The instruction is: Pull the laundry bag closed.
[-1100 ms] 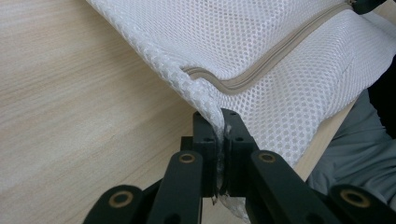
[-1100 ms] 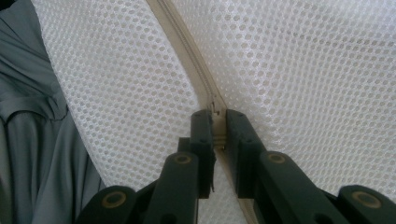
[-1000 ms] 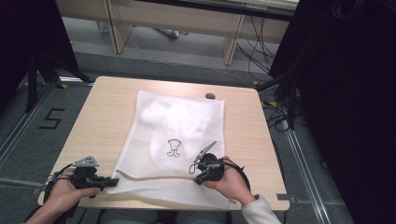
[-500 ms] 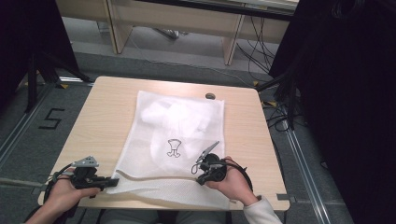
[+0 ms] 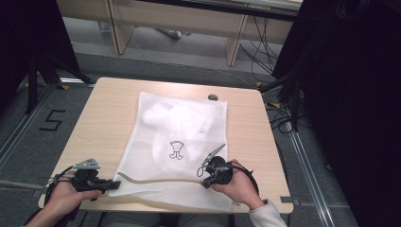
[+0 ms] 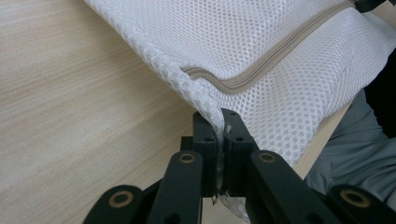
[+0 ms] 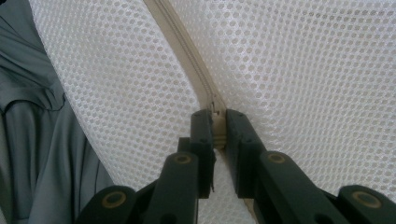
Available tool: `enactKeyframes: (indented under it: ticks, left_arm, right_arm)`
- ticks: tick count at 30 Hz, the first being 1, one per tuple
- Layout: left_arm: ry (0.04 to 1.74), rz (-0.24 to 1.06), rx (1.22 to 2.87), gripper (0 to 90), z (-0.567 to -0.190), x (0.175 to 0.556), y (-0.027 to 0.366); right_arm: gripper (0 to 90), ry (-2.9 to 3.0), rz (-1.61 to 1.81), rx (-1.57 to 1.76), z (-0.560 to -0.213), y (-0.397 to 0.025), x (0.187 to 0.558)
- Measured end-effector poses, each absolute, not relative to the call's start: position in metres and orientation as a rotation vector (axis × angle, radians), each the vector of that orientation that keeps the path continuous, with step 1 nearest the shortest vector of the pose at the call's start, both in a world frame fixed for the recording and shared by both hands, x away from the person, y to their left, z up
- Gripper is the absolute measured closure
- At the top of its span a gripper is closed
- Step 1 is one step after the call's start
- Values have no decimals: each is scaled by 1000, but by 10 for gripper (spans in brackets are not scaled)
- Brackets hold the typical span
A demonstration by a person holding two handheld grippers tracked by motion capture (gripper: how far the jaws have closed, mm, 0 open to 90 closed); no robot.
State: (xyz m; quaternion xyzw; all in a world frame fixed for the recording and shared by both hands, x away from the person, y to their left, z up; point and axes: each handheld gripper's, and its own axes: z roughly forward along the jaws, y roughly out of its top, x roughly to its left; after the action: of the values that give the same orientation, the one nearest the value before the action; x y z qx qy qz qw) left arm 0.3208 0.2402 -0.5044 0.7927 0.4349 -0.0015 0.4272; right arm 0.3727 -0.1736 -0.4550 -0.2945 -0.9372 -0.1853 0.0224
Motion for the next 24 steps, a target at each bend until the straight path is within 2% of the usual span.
enactKeyframes:
  ticks: [24]
  left_arm:
    - [1088,-4,1981,853,-504,321,240]
  right_arm:
    - [823,-2902,-576,-917,-455,-180,371]
